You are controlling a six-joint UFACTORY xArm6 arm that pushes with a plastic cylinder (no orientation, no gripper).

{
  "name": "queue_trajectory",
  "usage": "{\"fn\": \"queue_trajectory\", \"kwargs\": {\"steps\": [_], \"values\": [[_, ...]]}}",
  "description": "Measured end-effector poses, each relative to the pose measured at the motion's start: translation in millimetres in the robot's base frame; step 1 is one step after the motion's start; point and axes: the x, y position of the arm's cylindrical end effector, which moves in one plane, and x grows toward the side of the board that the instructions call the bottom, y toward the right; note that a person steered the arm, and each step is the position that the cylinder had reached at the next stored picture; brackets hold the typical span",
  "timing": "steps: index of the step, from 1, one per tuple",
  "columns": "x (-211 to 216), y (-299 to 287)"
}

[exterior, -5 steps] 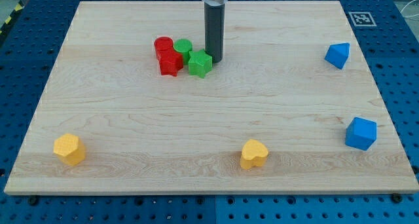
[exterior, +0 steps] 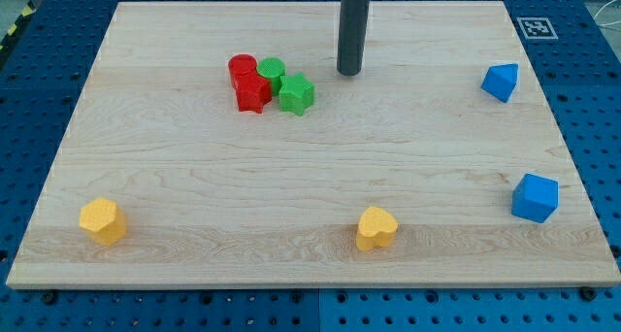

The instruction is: Move your arm closer to the blue triangle

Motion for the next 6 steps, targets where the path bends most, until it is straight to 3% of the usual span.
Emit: {"fn": "queue_trajectory", "kwargs": {"steps": [1, 4, 6], "values": [[-5.9, 15.5], [-8.4, 139.2], [32.5, 212.9]]}}
